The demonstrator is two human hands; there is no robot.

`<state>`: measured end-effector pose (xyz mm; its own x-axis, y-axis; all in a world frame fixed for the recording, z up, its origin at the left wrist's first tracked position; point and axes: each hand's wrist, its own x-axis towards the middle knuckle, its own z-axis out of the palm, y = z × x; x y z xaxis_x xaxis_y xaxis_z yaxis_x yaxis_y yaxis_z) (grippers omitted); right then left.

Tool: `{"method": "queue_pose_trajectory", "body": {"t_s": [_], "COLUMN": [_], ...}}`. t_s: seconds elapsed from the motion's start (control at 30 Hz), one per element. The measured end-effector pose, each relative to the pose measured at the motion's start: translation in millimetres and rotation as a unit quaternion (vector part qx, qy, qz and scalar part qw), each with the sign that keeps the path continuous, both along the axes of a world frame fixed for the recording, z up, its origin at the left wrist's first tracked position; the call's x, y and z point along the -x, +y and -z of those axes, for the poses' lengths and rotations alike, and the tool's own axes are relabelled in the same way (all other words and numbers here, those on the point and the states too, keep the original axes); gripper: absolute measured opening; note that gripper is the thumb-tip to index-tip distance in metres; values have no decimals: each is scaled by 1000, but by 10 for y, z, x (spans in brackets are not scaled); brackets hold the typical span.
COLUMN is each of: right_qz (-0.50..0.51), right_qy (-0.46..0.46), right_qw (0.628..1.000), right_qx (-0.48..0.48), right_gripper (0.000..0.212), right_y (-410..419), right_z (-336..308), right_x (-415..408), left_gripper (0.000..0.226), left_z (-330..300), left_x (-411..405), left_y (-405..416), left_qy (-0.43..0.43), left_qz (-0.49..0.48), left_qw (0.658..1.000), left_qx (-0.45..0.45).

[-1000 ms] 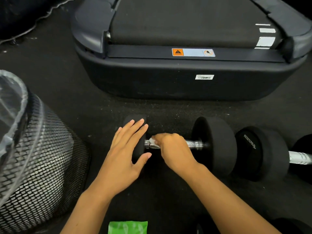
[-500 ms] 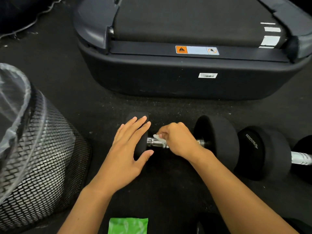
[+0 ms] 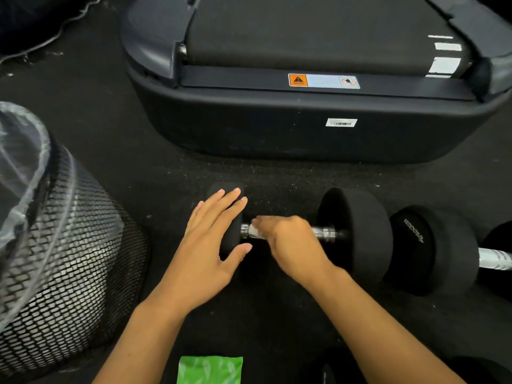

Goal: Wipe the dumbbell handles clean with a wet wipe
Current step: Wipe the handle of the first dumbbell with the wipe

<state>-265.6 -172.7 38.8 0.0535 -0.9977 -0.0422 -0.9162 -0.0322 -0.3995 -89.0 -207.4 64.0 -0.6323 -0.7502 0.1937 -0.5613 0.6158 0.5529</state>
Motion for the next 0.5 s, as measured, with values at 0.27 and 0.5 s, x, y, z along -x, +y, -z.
{"method": "queue_pose_trajectory", "body": {"t_s": [0.27, 0.5], "right_qz": [-15, 7], "right_qy": [-8, -15], "right_qw": [987, 984], "right_qx": [159, 177], "right_gripper": [40, 34], "right_y": [149, 102], "right_z": [234, 217], "right_x": [-37, -120], "left_gripper": [68, 70], "left_z": [10, 5], "left_x": [5, 3], "left_y": [13, 19], "left_qy": [10, 4], "left_qz": [-3, -2], "left_qw": [1000, 1000], "left_qx": [6, 10]}}
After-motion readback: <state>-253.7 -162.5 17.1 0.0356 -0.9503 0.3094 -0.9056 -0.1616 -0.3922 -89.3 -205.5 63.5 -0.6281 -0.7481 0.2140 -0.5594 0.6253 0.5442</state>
